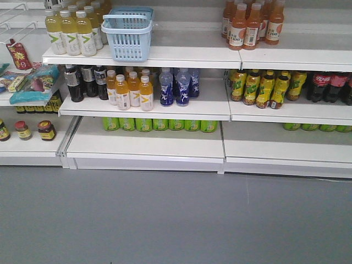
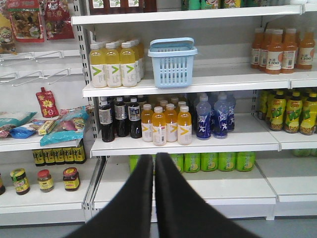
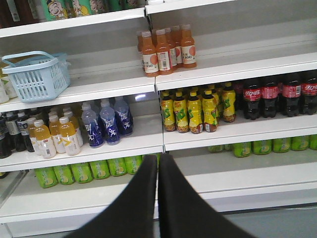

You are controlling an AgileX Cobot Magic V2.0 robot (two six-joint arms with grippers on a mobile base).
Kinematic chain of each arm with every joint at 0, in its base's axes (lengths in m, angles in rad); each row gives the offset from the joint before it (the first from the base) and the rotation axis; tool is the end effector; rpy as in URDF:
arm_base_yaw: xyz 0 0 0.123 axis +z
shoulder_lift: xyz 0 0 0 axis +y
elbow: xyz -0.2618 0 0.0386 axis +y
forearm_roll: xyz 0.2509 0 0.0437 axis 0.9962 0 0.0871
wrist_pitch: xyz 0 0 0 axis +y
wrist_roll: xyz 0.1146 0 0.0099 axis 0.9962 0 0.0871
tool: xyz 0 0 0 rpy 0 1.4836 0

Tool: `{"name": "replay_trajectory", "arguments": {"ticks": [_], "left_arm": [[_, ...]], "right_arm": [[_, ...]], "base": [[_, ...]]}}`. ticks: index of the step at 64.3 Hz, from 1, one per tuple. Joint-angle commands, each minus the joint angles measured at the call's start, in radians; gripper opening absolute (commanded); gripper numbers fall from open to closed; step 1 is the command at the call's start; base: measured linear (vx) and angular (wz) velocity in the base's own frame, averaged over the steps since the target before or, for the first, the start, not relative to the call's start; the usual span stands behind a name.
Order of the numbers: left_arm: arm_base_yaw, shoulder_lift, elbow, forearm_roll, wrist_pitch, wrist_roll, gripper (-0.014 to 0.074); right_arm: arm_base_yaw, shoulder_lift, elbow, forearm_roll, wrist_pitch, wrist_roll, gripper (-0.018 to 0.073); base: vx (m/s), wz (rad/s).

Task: Place coke in basket with both arms
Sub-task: 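Drive the base toward the shelf holding the light-blue basket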

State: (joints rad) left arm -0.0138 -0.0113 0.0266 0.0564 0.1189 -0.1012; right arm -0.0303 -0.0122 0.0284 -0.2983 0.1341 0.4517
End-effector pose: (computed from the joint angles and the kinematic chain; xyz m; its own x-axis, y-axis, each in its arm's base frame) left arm 0.1042 -0.0007 0.1930 -0.0471 -0.0445 -0.9979 0.0050 0.9990 -0.0448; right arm 0.1039 -0.0077 0.1913 -0.0457 0.1566 -0.9866 0.0775 0.9852 0.1528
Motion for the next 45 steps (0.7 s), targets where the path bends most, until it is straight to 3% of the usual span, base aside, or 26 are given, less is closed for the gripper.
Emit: {"name": "replay_trajectory", "arguments": {"ticks": [1,45], "left_arm": [[-0.009,-0.006,0.02,-0.009,-0.07,-0.008,-0.0006],[-0.009,-0.006,0.02,-0.009,-0.07,-0.008,-0.0006]], "right_arm": [[-0.006,-0.011,0.018,-0.01,-0.07,-0.007,-0.0006],[-0.006,-0.011,0.018,-0.01,-0.07,-0.007,-0.0006]], "base": [[0.13,0.0],[0.16,0.0]]}}
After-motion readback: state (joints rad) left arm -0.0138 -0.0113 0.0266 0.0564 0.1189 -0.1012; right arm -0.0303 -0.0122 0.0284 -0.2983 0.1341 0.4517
